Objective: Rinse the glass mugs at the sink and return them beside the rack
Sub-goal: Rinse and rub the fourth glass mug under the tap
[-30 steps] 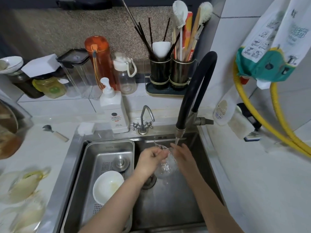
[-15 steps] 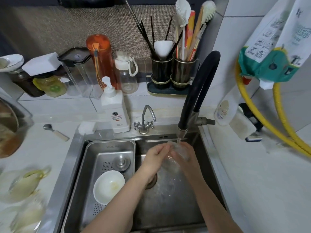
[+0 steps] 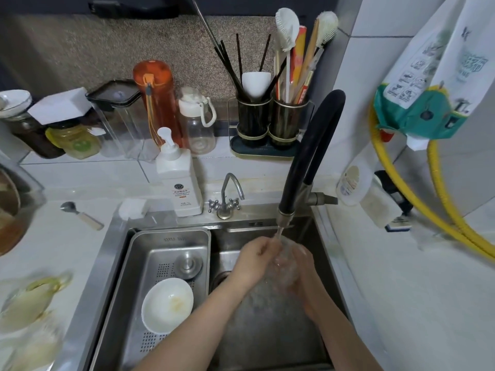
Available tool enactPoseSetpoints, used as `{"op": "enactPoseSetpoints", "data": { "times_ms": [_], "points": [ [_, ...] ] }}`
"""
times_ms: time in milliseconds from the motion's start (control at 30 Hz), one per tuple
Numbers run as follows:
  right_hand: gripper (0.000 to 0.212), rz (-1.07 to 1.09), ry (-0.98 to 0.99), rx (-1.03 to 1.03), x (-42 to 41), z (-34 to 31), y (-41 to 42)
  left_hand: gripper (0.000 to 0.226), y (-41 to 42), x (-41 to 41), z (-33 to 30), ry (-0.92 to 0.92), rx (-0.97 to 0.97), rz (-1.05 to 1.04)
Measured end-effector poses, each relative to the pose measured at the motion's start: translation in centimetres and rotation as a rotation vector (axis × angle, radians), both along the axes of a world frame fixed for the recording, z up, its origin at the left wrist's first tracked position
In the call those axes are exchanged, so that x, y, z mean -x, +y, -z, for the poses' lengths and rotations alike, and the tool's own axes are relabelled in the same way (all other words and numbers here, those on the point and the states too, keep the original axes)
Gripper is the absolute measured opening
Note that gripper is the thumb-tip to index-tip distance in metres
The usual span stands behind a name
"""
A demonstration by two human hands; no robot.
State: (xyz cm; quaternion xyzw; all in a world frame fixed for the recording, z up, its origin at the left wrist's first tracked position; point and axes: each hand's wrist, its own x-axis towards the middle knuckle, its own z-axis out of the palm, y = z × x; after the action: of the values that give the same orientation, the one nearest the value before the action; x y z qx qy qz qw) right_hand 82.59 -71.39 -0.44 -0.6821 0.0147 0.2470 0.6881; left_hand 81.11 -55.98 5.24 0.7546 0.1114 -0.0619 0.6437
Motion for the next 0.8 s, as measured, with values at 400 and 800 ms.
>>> {"op": "enactPoseSetpoints", "data": {
  "times_ms": [400,800],
  "points": [
    [0.062,0.036,0.115,0.057,-1.3,-3.0,3.8,0.023,1.7,1.6,0.0,-0.026,0.290,-0.150],
    [0.051,-0.041,0.146,-0.209,-0.9,-2.7,3.9,0.025,1.5,2.3,-0.7,-0.028,0.334,-0.085]
  ]
}}
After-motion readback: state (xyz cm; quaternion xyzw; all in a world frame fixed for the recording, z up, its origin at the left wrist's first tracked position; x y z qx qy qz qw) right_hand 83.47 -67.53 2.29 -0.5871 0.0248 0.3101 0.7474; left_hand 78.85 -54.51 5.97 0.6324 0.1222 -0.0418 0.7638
